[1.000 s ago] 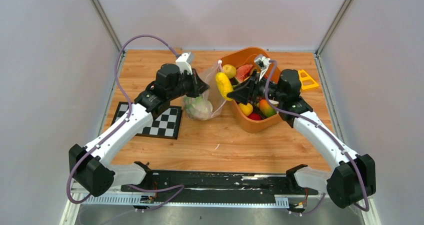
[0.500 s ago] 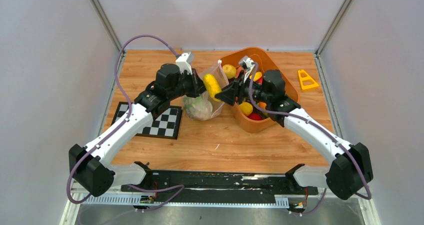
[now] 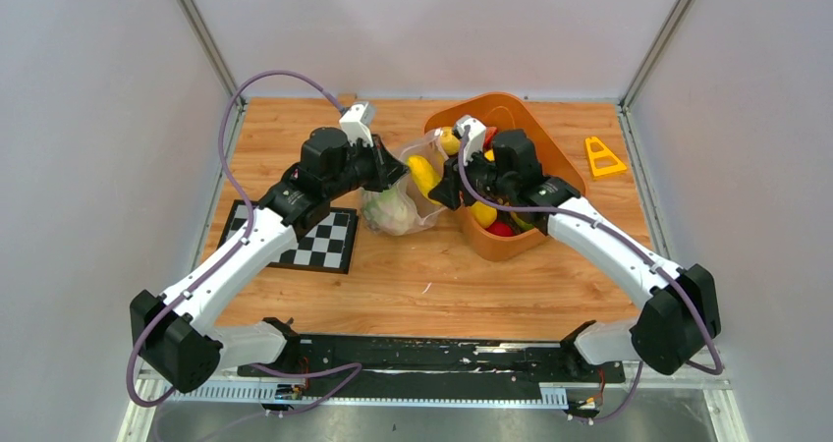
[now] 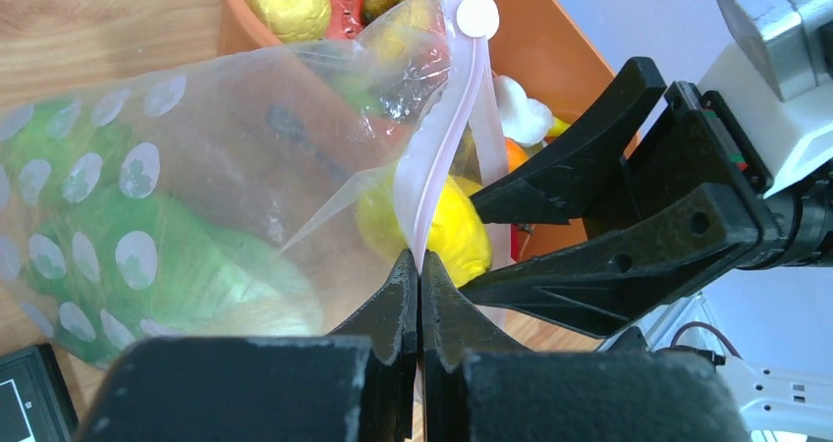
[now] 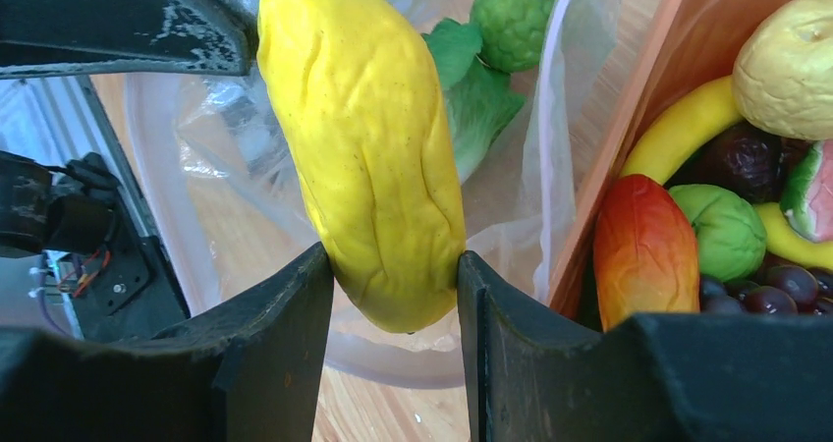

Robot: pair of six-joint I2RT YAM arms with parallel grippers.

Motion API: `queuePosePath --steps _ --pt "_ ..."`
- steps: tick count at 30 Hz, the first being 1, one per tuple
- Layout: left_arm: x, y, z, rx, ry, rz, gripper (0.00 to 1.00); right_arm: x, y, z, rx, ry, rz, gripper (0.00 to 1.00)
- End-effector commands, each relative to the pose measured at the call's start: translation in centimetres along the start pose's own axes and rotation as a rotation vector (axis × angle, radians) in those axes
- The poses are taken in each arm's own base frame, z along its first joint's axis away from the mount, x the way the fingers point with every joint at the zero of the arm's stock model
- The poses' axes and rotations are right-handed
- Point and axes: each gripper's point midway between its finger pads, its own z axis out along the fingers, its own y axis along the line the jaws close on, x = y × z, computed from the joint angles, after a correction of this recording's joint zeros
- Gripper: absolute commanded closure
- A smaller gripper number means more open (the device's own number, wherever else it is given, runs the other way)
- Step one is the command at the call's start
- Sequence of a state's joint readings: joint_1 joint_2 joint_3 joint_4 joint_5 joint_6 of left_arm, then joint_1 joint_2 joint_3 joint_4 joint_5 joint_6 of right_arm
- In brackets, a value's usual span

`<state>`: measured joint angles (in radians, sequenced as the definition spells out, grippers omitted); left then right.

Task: Place the food in the zip-top bag and seal the zipper
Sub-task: Place the fake fruit in the zipper food storage bag.

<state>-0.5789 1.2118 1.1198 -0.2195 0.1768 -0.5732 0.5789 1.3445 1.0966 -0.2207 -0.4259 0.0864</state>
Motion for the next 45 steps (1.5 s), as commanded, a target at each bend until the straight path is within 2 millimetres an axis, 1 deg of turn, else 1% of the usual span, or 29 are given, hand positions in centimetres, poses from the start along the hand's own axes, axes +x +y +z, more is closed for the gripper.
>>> queuePosePath --steps 1,5,6,9,11,14,17,19,21,26,28,31,33,35,36,37,38,39,42,45 --pt "-1.8 -1.5 -0.2 0.061 -0.063 0.004 1.00 -0.6 -1.1 0.2 0.094 0.045 -0.042 0.70" --pt "-2.1 -1.6 -0.6 0.062 -0.076 0.017 1.00 -1.8 -1.3 0.8 0.130 0.051 -0.059 0.68" --pt "-2.1 -1.6 -0.7 0.064 -0.076 0.020 1.00 -2.4 -1.1 1.0 0.131 0.049 -0.066 0.68" --pt "-1.9 -1.7 -0.6 0.073 -0.065 0.025 1.00 -2.9 -0.7 1.7 0.123 0.067 -0.059 0.67" --pt "-1.7 -1.7 -0.5 0.075 -0.055 0.025 1.00 -3.6 0.0 2.2 0.096 0.054 -0.038 0.66" --pt "-1.4 -1.4 -0.3 0.069 -0.054 0.021 1.00 -4.0 0.5 3.2 0.061 0.029 0.004 0.66" --pt "-1.5 -1.4 -0.4 0.067 -0.059 0.023 1.00 -3.7 -0.4 4.0 0.116 0.063 0.031 0.66" --pt "-1.6 -1.3 -0.5 0.060 -0.063 0.028 1.00 -3.2 -1.5 4.1 0.196 0.090 0.035 0.66" --pt "-1.6 -1.1 -0.6 0.049 -0.065 0.030 1.00 -2.9 -2.2 4.0 0.251 0.104 0.018 0.65" --pt "-1.6 -1.1 -0.3 0.049 -0.067 0.027 1.00 -3.4 -2.2 4.4 0.257 0.071 0.004 0.62" --pt "-1.8 -1.1 -0.2 0.049 -0.071 0.022 1.00 -3.6 -2.2 4.8 0.251 0.055 0.011 0.58" --pt "-1.8 -0.9 -0.3 0.038 -0.072 0.027 1.00 -3.8 -1.9 5.3 0.228 0.034 0.023 0.51" --pt "-1.9 -0.4 -0.5 0.001 -0.067 0.040 1.00 -3.7 -1.9 5.5 0.225 0.021 0.039 0.45" --pt "-2.0 0.1 -0.8 -0.027 -0.072 0.046 1.00 -3.8 -1.3 5.6 0.176 -0.002 0.030 0.40" --pt "-2.1 0.2 -0.9 -0.033 -0.076 0.042 1.00 -4.0 -0.8 5.3 0.148 -0.027 0.027 0.37" --pt "-2.1 0.2 -0.9 -0.034 -0.080 0.039 1.00 -4.3 -0.5 5.1 0.131 -0.054 0.035 0.33" --pt "-2.0 0.3 -0.9 -0.034 -0.079 0.035 1.00 -4.4 -0.4 4.8 0.119 -0.073 0.050 0.29" --pt "-1.9 0.2 -0.8 -0.032 -0.075 0.031 1.00 -4.2 -0.2 4.6 0.104 -0.082 0.058 0.27" --pt "-1.7 0.4 -0.6 -0.035 -0.066 0.025 1.00 -4.7 0.3 3.4 0.065 -0.113 0.070 0.27" --pt "-1.7 0.4 -0.6 -0.035 -0.068 0.024 1.00 -5.5 1.6 1.8 -0.012 -0.153 0.048 0.27"
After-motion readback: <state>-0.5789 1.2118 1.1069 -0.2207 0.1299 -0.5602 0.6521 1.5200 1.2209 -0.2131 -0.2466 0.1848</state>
